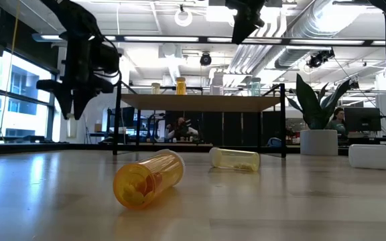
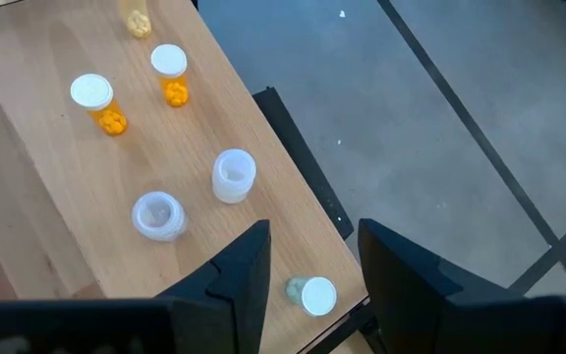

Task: Pick and place medicine bottles onto shelf by color
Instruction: Put the top yellow pill bottle on the shelf and align it to the other yellow pill bottle

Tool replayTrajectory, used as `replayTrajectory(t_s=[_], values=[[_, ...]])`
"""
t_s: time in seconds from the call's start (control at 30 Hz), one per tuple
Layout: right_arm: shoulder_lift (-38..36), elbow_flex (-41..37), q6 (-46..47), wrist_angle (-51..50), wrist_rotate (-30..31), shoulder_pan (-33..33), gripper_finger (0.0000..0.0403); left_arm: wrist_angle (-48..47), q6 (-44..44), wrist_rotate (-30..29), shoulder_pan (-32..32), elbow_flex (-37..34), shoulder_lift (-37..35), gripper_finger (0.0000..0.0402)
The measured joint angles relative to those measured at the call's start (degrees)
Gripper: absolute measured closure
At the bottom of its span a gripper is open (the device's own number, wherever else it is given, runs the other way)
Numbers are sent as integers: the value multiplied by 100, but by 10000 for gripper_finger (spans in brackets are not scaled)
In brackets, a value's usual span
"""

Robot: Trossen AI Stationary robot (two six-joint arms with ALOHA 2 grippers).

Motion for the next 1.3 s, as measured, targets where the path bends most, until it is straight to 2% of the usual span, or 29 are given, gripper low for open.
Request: replayTrajectory(t_s=[0.33, 0.5, 0.67, 0.93, 1.3], values=[[0, -1, 0, 0, 0, 2, 256, -382, 13, 65, 34, 306, 0, 283], [0, -2, 0, 0, 0, 1, 256, -638, -127, 65, -191, 726, 0, 282], [0, -2, -8, 1, 0, 2, 256, -891, -134, 42, -488, 1292, 0, 282], [0, 0, -20, 13, 0, 2, 256, -1321, -271, -309, -810, 2437, 0, 282], [0, -2, 2, 15, 0, 2, 256, -1363, -121, -471, -1165, 3874, 0, 282]])
